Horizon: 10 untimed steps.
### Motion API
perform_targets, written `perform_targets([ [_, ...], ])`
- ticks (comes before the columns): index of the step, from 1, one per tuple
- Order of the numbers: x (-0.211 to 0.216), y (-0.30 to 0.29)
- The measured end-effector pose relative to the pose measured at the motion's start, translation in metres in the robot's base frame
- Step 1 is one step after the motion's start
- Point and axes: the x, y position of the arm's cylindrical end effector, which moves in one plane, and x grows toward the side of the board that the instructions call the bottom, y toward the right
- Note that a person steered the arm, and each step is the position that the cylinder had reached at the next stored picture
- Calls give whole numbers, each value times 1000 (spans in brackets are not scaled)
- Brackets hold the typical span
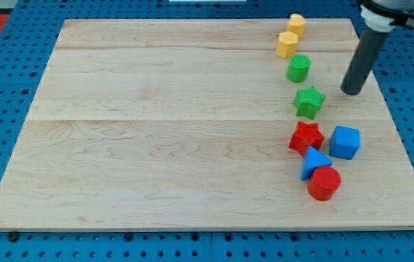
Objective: Slide the blue cube towards the yellow hexagon
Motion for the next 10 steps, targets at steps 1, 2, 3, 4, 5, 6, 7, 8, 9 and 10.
perform_targets([
  [1,18,-25],
  [2,19,-68],
  [3,19,-70],
  [4,19,24],
  [5,44,110],
  [6,81,110],
  [7,146,62],
  [8,178,44],
  [9,154,22],
  [10,131,-4],
])
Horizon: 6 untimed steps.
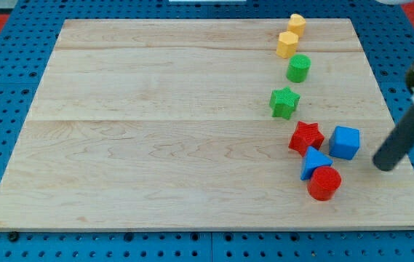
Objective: Slide the blue cube towards the yellow hexagon
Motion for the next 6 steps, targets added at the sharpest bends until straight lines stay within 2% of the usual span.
perform_targets([
  [1,1,-22],
  [2,-14,-37],
  [3,-49,-39],
  [6,-116,-29],
])
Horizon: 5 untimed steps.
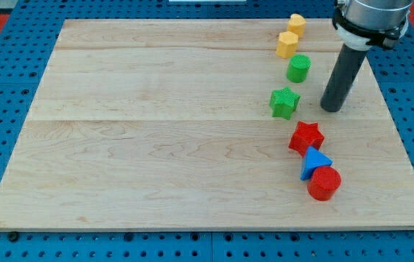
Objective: Slide the blue cube towards the yellow hexagon
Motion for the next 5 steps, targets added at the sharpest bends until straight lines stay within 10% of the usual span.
perform_targets([
  [5,-50,52],
])
